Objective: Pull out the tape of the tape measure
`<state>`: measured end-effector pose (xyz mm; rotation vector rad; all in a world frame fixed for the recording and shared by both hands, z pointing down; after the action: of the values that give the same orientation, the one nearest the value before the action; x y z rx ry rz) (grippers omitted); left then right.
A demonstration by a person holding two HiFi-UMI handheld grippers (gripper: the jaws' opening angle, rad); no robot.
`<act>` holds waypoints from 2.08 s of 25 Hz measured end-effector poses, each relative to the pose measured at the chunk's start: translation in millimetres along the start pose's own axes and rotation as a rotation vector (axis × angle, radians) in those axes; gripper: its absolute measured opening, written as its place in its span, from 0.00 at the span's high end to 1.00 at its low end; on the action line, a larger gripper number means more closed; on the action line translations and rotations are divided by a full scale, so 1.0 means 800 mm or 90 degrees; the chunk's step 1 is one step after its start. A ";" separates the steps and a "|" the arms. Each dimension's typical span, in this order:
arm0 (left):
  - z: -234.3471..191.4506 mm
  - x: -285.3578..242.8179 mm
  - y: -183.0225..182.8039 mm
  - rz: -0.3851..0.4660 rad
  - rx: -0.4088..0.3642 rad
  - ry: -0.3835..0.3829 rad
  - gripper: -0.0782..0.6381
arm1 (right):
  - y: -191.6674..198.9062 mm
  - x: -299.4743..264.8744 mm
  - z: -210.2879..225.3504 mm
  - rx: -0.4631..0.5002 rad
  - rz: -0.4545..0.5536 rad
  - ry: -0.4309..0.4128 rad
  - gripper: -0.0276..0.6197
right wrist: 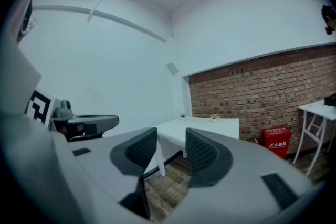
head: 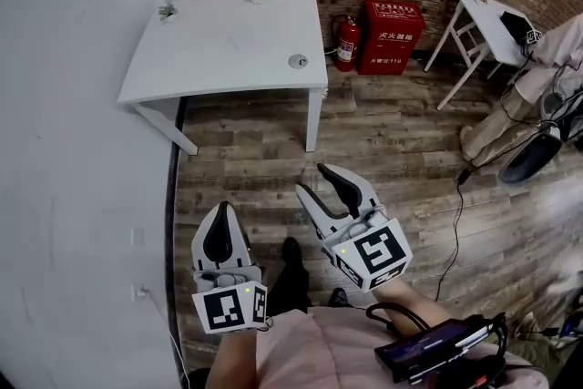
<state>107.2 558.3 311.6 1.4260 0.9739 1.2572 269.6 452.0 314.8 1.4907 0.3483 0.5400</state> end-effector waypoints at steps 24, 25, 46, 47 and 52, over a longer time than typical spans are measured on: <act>-0.107 -0.266 0.059 -0.009 0.018 0.073 0.88 | 0.008 -0.250 0.126 0.008 0.022 0.063 0.73; -0.107 -0.276 0.067 -0.015 0.018 0.073 0.88 | 0.013 -0.256 0.135 0.005 0.019 0.065 0.73; -0.123 -0.507 0.112 -0.040 -0.016 -0.016 0.88 | 0.038 -0.466 0.316 -0.035 0.000 -0.033 0.73; -0.125 -0.514 0.112 -0.037 -0.019 -0.021 0.88 | 0.037 -0.475 0.320 -0.034 0.000 -0.037 0.73; -0.146 -0.544 0.112 -0.031 -0.027 -0.047 0.88 | 0.037 -0.518 0.333 -0.031 -0.004 -0.060 0.73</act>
<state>-75.8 136.6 304.0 1.3983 0.9217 1.1758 62.3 4.2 316.4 1.4619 0.2635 0.4681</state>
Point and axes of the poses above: the fingertips, and each gripper's own axes: x backward along the fingers, z to its right, y out of its underside, the point moved 6 cm from there along x, backward along the fingers, and after that the axes turned 13 degrees about z, right-handed, at the moved point
